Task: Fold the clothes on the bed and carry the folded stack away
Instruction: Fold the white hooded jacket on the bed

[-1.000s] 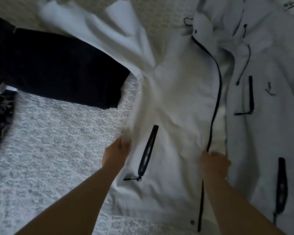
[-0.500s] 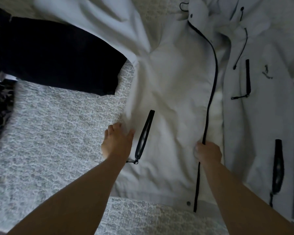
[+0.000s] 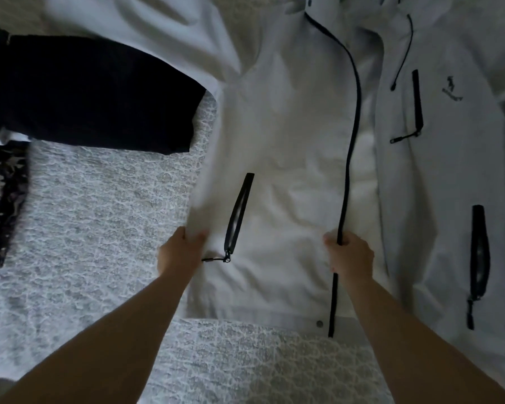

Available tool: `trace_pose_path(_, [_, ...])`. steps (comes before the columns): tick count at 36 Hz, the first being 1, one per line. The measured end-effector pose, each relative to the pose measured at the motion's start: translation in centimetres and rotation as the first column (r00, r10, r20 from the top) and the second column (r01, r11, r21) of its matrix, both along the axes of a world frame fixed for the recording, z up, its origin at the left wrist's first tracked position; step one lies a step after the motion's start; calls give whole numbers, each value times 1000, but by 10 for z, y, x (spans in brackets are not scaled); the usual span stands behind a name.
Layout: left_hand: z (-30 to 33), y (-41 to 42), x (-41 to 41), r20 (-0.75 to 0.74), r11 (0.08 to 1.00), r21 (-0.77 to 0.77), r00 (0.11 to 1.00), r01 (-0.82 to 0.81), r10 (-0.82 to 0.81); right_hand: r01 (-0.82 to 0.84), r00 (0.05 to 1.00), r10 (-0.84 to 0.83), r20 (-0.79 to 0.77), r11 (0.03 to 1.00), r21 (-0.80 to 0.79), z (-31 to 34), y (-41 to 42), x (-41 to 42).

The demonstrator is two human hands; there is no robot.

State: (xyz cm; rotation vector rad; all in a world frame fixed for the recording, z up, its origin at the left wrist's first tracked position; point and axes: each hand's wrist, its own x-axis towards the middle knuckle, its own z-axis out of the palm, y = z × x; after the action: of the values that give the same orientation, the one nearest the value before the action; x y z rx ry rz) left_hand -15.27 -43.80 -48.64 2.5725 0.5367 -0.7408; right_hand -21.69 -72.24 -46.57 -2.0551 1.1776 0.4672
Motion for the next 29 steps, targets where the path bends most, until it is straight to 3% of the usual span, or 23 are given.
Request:
trace_pose_path(6, [7, 2, -43, -128, 982, 177, 988, -63, 87, -100, 995, 101, 2, 992, -80, 1, 12, -42])
trace_pose_path(11, [22, -30, -56, 33, 963, 196, 983, -185, 182, -135, 991, 136, 4, 986, -100, 5, 19, -55])
trace_pose_path(14, [29, -63, -81, 186, 956, 276, 970, 101, -156, -187, 977, 180, -118, 981, -57, 7, 17, -76])
trace_pose_path(17, [28, -96, -104, 291, 896, 197, 848, 399, -442, -190, 974, 178, -143, 979, -74, 11, 18, -91])
trace_pose_path(21, [25, -142, -124, 226, 678, 79, 649, 731, -726, -127, 992, 129, -1, 976, -175, 20, 12, -107])
trace_pose_path(23, [22, -163, -128, 215, 594, -24, 584, 804, -783, -194, 963, 240, 124, 934, -301, 27, 4, -118])
trace_pose_path(24, [22, -174, -129, 222, 596, -111, 604, 796, -765, -252, 931, 325, 165, 901, -353, 28, -1, -124])
trace_pose_path(26, [25, -195, -133, 209, 669, -300, 731, 680, -649, -397, 853, 501, 146, 804, -444, 31, -12, -137])
trace_pose_path(29, [27, -225, -138, 32, 806, -523, 951, 277, -306, -519, 787, 616, 16, 677, -522, 33, -38, -154])
